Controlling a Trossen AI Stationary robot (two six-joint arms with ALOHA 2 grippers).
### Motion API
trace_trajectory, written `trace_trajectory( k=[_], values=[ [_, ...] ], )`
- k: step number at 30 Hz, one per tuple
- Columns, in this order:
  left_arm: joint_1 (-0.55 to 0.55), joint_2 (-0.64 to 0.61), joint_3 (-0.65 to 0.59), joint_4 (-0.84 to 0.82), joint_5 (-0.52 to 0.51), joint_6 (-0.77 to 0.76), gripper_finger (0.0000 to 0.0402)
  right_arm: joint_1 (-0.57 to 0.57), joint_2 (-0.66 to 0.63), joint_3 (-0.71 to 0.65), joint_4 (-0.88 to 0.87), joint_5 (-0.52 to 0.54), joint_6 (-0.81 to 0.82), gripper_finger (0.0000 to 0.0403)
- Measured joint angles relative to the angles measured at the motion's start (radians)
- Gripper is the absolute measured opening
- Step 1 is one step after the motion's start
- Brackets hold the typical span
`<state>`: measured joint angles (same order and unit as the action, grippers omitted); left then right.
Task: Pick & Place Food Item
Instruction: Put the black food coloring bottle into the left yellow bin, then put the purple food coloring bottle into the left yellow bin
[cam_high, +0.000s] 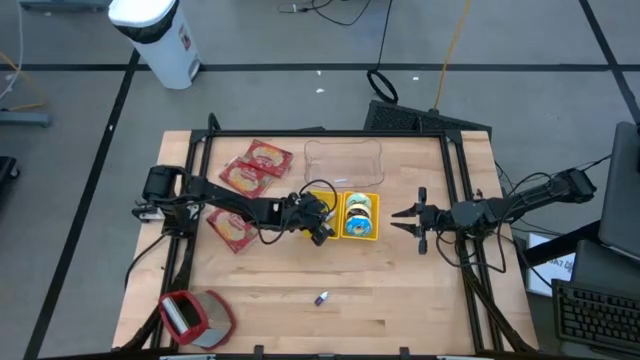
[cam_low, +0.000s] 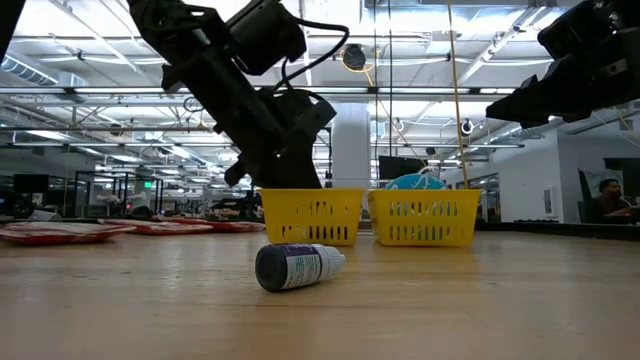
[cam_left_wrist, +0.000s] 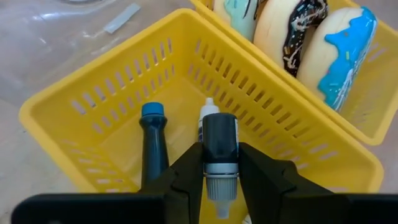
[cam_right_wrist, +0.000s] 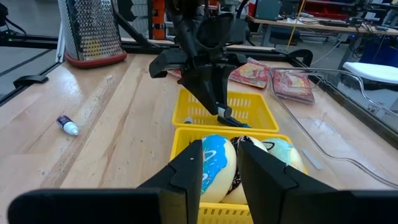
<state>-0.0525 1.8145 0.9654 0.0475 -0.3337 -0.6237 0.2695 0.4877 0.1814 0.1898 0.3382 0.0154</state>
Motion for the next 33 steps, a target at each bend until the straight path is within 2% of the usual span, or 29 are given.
trace_trajectory(
  k=[3, 7, 11, 14, 23, 33],
  values=[
    [0.003, 0.0, 0.0, -0.002, 0.018, -0.008, 0.0117, 0.0, 0.0, 0.0, 0.0, 0.0, 0.0, 0.0091],
    [0.005, 0.0, 0.0, -0.002, 0.019, -0.011, 0.0175, 0.0, 0.0, 0.0, 0.0, 0.0, 0.0, 0.0091],
    [0.006, 0.0, 0.0, 0.0, 0.018, 0.049, 0.023, 0.0, 0.0, 0.0, 0.0, 0.0, 0.0, 0.0091],
    [0.006, -0.008, 0.008, -0.004, 0.021, 0.096, 0.0254, 0.0, 0.0, 0.0, 0.0, 0.0, 0.0, 0.0091],
    [-0.008, -0.088, 0.085, -0.028, 0.041, 0.229, 0.0271, 0.0, 0.0, 0.0, -0.009, 0.0, 0.0, 0.0091],
    [-0.142, -0.142, 0.161, -0.038, 0.333, 0.246, 0.0271, 0.0, 0.001, 0.0, -0.015, 0.0, 0.002, 0.0091]
  ],
)
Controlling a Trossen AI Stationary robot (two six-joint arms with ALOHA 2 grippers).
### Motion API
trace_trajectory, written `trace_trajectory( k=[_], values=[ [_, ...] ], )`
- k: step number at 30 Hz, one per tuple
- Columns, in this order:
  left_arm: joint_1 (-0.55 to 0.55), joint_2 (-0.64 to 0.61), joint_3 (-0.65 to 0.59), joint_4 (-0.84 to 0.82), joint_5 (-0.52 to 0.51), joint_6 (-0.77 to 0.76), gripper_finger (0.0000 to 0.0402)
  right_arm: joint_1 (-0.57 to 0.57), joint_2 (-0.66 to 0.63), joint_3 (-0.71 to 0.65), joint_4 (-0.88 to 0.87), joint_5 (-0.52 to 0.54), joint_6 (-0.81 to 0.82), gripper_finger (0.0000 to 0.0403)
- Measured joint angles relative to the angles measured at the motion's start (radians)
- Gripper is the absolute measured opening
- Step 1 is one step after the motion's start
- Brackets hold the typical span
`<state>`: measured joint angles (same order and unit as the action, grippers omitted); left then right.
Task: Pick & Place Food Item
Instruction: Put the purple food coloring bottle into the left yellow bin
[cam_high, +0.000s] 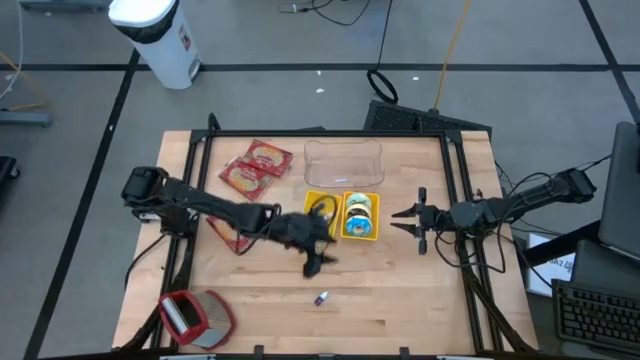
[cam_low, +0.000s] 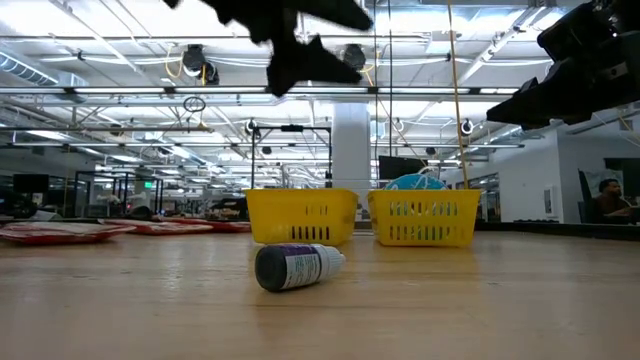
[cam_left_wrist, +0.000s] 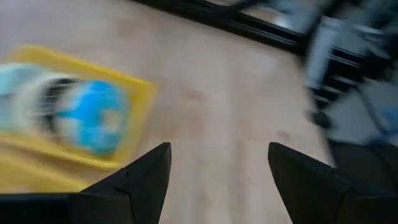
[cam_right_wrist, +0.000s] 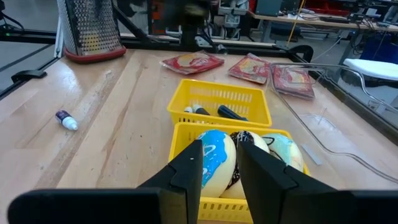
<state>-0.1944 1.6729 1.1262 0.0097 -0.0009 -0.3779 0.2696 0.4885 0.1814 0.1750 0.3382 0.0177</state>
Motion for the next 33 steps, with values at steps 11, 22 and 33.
trace_trajectory(
  k=[11, 22, 33],
  values=[
    [-0.214, 0.065, 0.163, -0.35, -0.157, -0.195, 0.0271, 0.0, 0.0, 0.0, 0.04, 0.0, -0.002, 0.0091],
    [-0.255, 0.326, 0.339, -0.486, -0.047, -0.339, 0.0271, 0.0, 0.0, 0.0, 0.046, 0.0, 0.005, 0.0091],
    [-0.251, 0.417, 0.339, -0.49, -0.053, -0.519, 0.0271, 0.0, 0.0, 0.0, 0.045, 0.0, 0.023, 0.0091]
  ],
)
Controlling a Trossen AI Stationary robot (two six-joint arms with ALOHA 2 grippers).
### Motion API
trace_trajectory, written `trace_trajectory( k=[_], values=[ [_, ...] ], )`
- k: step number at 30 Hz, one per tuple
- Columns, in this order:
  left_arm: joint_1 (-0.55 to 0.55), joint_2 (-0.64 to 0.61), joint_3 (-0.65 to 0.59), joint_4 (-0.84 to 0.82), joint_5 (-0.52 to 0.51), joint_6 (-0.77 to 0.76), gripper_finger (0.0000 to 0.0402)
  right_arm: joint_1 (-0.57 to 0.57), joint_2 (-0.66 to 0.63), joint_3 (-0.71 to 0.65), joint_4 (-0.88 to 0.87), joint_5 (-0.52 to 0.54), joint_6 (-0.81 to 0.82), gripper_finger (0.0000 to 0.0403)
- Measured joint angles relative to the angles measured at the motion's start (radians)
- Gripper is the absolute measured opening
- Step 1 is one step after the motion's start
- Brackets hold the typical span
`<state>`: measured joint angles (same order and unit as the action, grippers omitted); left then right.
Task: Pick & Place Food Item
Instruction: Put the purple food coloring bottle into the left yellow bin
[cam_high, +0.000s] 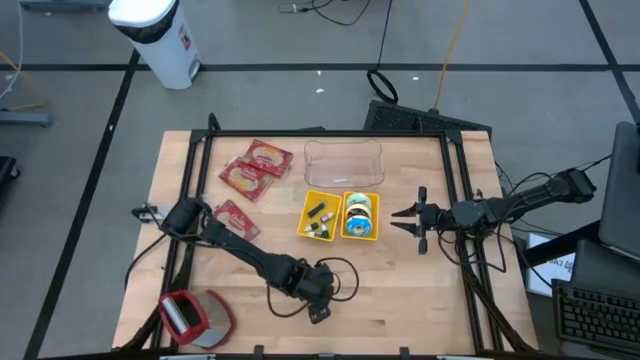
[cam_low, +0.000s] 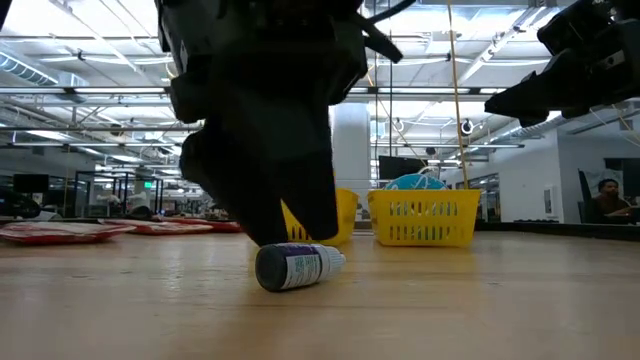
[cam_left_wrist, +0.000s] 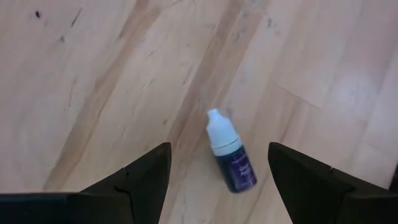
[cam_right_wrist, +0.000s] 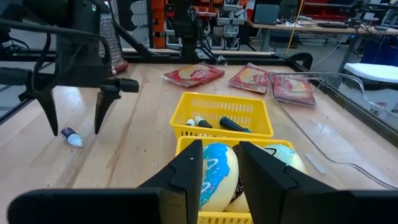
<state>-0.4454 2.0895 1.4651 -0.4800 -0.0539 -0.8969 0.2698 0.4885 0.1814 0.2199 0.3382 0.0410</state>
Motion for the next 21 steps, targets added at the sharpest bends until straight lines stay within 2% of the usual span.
trace_trajectory(
  k=[15, 18, 21],
  values=[
    [-0.016, 0.03, 0.003, -0.046, -0.047, -0.052, 0.027, 0.0, 0.001, 0.0, -0.018, 0.0, 0.0, 0.0091],
    [-0.016, 0.032, 0.003, -0.049, -0.038, -0.055, 0.0252, 0.0, 0.001, 0.0, -0.018, 0.0, 0.0, 0.0091],
    [-0.015, 0.032, 0.002, -0.058, -0.043, -0.062, 0.0213, 0.0, 0.001, 0.0, -0.018, 0.0, 0.002, 0.0091]
  ],
)
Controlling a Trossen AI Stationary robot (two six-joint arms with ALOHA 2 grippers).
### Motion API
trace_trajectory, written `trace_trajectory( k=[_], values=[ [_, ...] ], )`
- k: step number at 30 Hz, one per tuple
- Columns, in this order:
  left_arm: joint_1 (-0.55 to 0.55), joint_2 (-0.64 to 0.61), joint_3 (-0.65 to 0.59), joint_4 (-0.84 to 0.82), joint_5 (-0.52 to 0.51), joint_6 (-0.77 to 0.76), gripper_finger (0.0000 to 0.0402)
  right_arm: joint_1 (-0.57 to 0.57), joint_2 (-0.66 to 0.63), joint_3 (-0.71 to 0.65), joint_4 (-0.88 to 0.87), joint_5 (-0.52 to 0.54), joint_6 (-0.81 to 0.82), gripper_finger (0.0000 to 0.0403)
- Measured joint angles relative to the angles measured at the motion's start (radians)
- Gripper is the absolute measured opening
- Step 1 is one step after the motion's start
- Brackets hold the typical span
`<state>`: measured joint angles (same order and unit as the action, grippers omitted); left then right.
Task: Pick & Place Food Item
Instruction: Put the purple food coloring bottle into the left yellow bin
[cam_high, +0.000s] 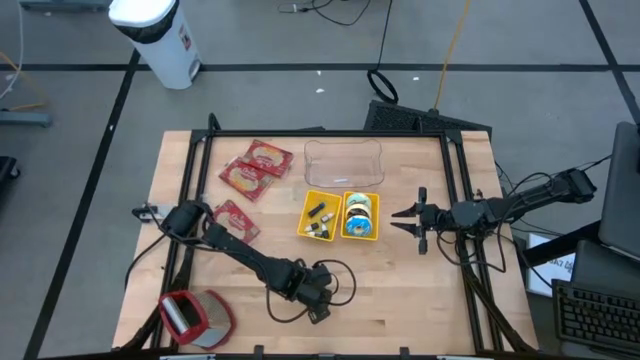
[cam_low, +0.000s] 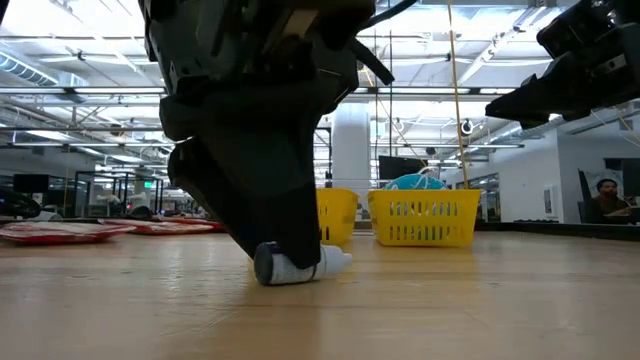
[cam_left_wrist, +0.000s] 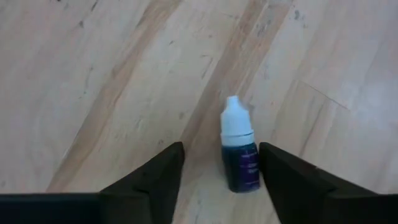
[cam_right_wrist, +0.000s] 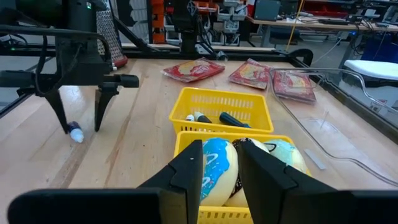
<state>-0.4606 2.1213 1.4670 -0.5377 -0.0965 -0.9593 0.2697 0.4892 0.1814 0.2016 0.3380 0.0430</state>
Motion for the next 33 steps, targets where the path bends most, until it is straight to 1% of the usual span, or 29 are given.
trace_trajectory(
  k=[4, 7, 10, 14, 16, 19, 22, 26, 29, 33],
  values=[
    [0.0, 0.001, -0.001, -0.002, -0.006, -0.019, 0.0154, 0.0, 0.0, 0.0, -0.001, 0.0, 0.01, 0.0091],
    [0.003, 0.002, -0.001, -0.003, -0.021, -0.015, 0.0118, 0.0, 0.0, 0.0, -0.002, 0.0, 0.01, 0.0091],
    [0.009, 0.002, -0.002, 0.008, -0.054, 0.019, 0.0086, 0.0, 0.0, 0.0, -0.003, 0.0, 0.01, 0.0091],
    [0.025, 0.002, -0.003, 0.035, -0.051, 0.081, 0.0054, 0.0, 0.0, 0.0, -0.004, 0.0, 0.01, 0.0091],
    [0.034, 0.0, -0.003, 0.049, -0.047, 0.101, 0.0048, 0.0, 0.0, 0.0, -0.004, 0.0, 0.01, 0.0091],
    [0.042, -0.021, -0.006, 0.058, -0.051, 0.147, 0.0053, 0.0, 0.0, 0.0, -0.005, 0.0, 0.01, 0.0091],
    [0.044, -0.083, -0.006, 0.068, -0.079, 0.195, 0.0063, 0.0, 0.0, 0.0, -0.006, 0.0, 0.01, 0.0091],
    [0.038, -0.183, -0.005, 0.068, -0.158, 0.283, 0.0059, 0.0, 0.0, 0.0, -0.013, 0.0, 0.01, 0.0091],
    [0.035, -0.269, -0.005, 0.069, -0.24, 0.362, 0.0055, 0.0, 0.0, 0.0, -0.012, 0.0, 0.01, 0.0091],
    [0.031, -0.361, -0.008, 0.073, -0.345, 0.481, 0.006, 0.0, 0.0, 0.0, -0.018, 0.0, 0.022, 0.0091]
  ],
)
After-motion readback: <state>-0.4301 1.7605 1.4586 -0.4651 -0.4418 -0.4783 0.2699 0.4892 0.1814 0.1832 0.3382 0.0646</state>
